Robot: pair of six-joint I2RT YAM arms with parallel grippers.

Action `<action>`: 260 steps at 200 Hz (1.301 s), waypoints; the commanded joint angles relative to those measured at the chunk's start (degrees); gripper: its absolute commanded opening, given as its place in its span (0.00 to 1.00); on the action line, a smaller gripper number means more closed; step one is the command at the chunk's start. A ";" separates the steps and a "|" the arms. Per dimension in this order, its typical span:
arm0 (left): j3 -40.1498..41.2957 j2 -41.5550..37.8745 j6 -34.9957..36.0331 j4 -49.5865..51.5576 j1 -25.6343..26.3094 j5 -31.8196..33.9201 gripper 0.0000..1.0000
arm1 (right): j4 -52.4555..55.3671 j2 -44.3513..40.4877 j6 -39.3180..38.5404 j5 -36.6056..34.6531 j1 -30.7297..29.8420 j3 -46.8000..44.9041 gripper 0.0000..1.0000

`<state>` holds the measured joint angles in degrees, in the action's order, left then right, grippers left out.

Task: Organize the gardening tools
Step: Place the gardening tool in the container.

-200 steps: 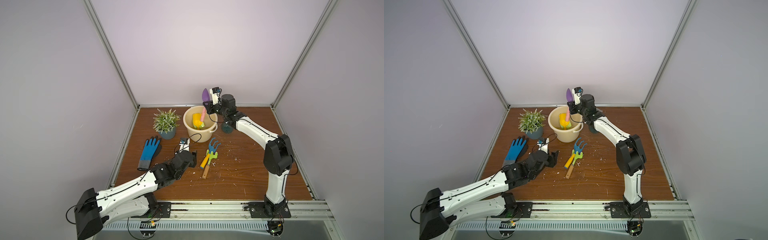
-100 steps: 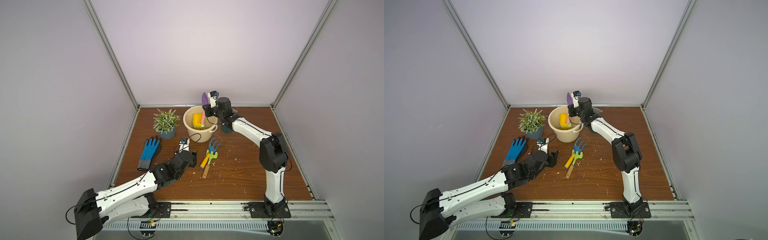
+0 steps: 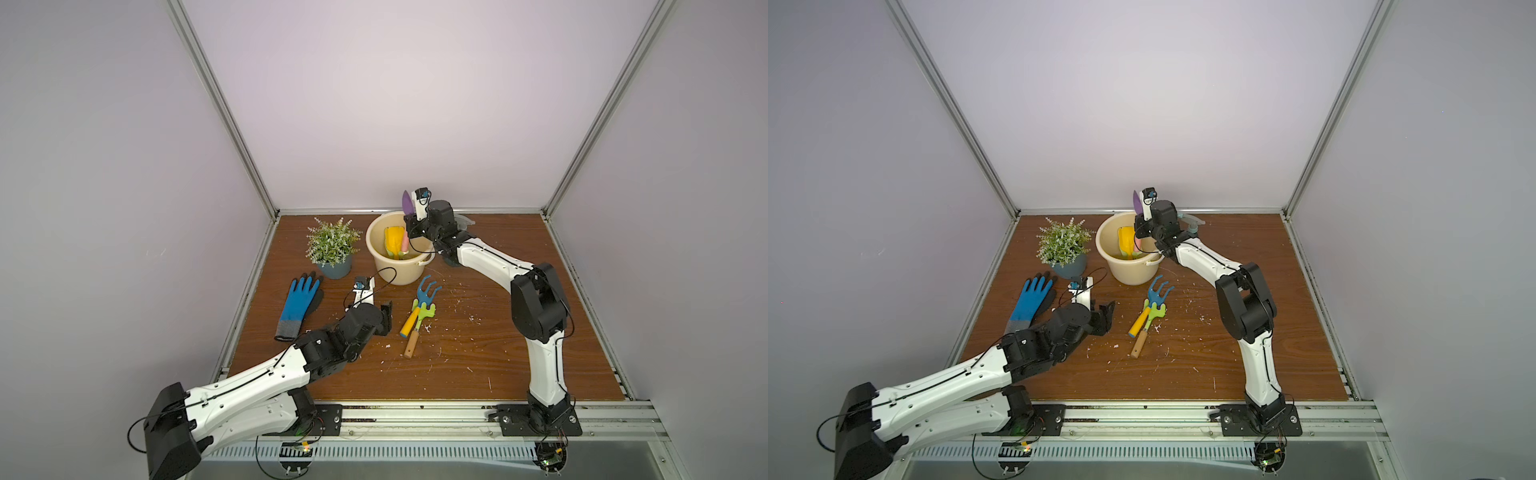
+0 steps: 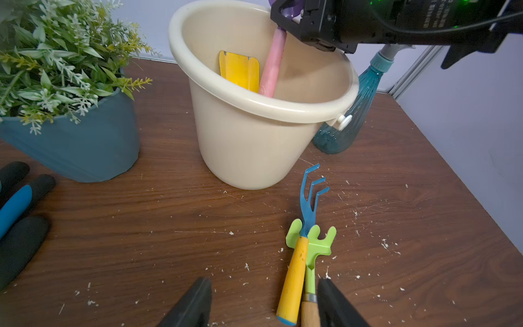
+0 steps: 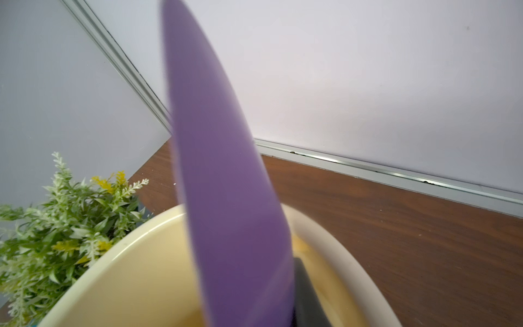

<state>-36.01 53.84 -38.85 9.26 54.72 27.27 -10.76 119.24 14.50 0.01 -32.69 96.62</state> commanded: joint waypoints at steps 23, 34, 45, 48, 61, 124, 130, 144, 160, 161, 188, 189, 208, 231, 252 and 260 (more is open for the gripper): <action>0.24 -0.24 0.09 0.59 -0.65 0.67 0.64 | -4.88 -0.71 1.03 -2.03 -0.93 -2.39 0.13; 0.11 -0.06 0.09 0.63 -0.66 0.58 0.64 | -4.79 -0.76 1.19 -2.67 -0.91 -2.60 0.14; 0.15 0.08 0.21 0.59 -0.73 0.48 0.64 | -5.09 -0.82 1.18 -2.91 -1.04 -2.94 0.14; 0.09 0.11 0.27 0.58 -0.75 0.50 0.64 | -5.13 -0.89 1.21 -2.88 -1.00 -3.01 0.14; 0.06 0.21 0.39 0.50 -0.84 0.34 0.64 | -5.50 -1.19 1.18 -2.82 -0.99 -3.53 0.13; -0.29 1.43 1.15 -0.71 -1.11 -0.02 0.64 | -15.41 -7.09 -3.03 -0.60 -3.06 -12.29 0.13; -0.34 1.55 1.10 -0.85 -1.10 -0.19 0.64 | -15.95 -7.20 -3.25 -0.35 -3.03 -12.79 0.13; -0.26 1.87 1.27 -1.17 -1.11 -0.32 0.64 | -15.91 -6.95 -3.90 -0.26 -3.02 -13.17 0.13; -0.33 2.10 1.33 -1.00 -1.13 -0.30 0.64 | -15.60 -7.00 -4.31 -0.01 -3.04 -13.36 0.13; -0.40 2.12 1.28 -1.00 -1.12 -0.29 0.64 | -15.60 -7.00 -4.31 -0.01 -3.06 -13.37 0.13; -0.03 2.05 1.24 -1.35 -1.13 -0.28 0.64 | -13.02 -5.73 -3.96 -0.07 -3.05 -11.57 0.15; -0.07 2.05 1.23 -1.35 -1.12 -0.24 0.64 | -12.95 -5.67 -3.96 -0.13 -3.02 -11.51 0.15; 0.06 1.98 1.10 -1.35 -1.15 -0.04 0.64 | -12.53 -4.83 -3.40 -0.96 -2.93 -11.17 0.26; 0.30 1.46 0.93 -1.08 -1.19 0.14 0.64 | -12.88 -4.71 -2.73 -1.37 -2.97 -11.23 0.34; 0.50 1.09 0.97 -0.91 -1.19 0.26 0.64 | -12.97 -4.84 -2.62 -1.57 -2.93 -10.98 0.37; 0.59 1.00 0.97 -0.91 -1.15 0.29 0.64 | -12.96 -5.05 -2.68 -1.68 -2.98 -10.82 0.37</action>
<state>-36.01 55.68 -38.59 8.75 54.24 27.09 -24.62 114.43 10.79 -1.28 -35.31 84.29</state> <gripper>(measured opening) 0.642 0.370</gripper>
